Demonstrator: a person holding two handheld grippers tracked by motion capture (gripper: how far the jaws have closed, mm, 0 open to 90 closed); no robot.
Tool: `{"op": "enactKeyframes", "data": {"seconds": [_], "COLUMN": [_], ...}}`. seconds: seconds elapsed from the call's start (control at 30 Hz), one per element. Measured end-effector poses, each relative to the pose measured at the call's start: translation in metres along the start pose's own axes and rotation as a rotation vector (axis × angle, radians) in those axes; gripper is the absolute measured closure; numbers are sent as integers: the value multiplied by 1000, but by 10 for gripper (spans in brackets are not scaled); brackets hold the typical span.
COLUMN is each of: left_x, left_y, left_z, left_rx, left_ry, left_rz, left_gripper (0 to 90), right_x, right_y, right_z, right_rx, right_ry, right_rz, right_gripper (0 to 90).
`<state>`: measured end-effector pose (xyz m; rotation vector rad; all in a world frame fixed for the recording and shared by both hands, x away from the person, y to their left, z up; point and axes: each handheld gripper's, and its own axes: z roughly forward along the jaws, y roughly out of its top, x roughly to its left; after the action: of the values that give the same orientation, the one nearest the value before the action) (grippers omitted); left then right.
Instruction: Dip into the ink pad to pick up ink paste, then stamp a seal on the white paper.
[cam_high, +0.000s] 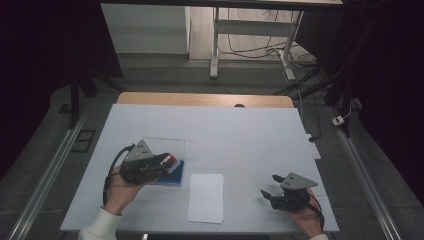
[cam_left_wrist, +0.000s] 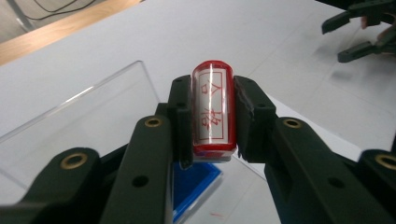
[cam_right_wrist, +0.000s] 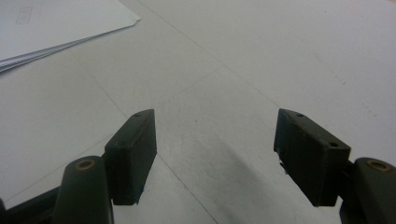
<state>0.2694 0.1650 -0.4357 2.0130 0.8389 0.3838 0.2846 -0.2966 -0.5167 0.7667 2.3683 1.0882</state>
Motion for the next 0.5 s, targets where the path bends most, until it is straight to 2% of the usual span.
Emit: {"op": "enactKeyframes", "data": {"seconds": [0.17,0.5], "left_x": [-9,-27], "left_y": [3,5], "left_z": [7,23], "left_rx": [12,50], "left_ry": [-27,-109], "left_rz": [22,55], "left_gripper": [696,697], "right_x": [0,1], "right_y": [0,1], "right_z": [0,1], "right_rx": [2,0], "right_ry": [0,2], "right_rz": [-8,-1], "right_gripper": [299,299]}}
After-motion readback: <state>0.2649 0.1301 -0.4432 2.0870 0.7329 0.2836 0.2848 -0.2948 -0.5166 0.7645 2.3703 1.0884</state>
